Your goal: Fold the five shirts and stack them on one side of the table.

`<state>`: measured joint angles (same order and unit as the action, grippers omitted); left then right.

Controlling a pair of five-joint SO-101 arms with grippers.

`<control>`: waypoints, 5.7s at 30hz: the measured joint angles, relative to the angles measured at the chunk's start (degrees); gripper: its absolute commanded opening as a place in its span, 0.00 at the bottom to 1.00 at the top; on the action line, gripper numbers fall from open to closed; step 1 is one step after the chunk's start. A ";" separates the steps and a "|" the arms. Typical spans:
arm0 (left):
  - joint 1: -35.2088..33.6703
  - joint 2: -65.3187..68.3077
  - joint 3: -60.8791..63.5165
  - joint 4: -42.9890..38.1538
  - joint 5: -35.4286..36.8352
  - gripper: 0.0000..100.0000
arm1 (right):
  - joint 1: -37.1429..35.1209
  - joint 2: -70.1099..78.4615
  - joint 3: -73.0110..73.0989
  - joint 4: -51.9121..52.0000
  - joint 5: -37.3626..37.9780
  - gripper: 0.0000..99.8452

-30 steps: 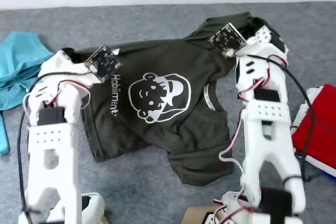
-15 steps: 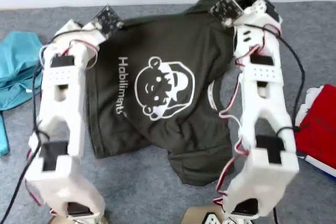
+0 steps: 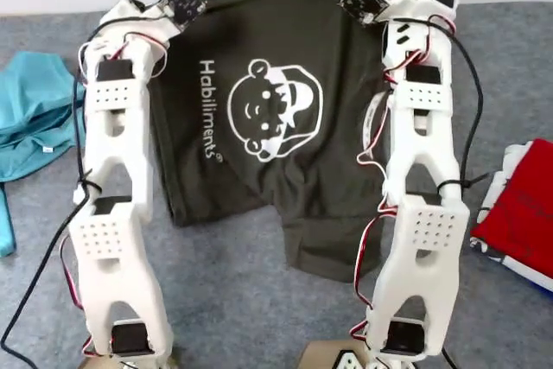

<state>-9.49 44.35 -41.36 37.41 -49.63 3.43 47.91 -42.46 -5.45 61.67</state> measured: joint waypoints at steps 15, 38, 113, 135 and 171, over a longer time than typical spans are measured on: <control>2.02 6.33 -20.31 34.29 0.00 0.00 | 0.09 0.35 -1.76 16.79 1.41 0.01; 4.57 6.33 -20.40 61.45 -1.23 0.00 | 0.18 -17.41 -1.76 75.52 -2.55 0.01; 7.74 -19.60 34.90 61.45 -5.36 0.08 | -0.09 -46.33 36.75 105.76 -10.02 0.07; 7.74 -19.60 29.98 61.36 1.85 0.02 | -1.05 -45.80 28.57 98.99 -33.67 0.27; 0.26 -0.79 23.47 62.59 21.01 0.01 | 6.68 -42.46 28.57 102.24 -49.14 0.27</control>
<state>-9.23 43.56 -17.89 100.00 -28.62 10.11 5.45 -13.89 96.79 12.53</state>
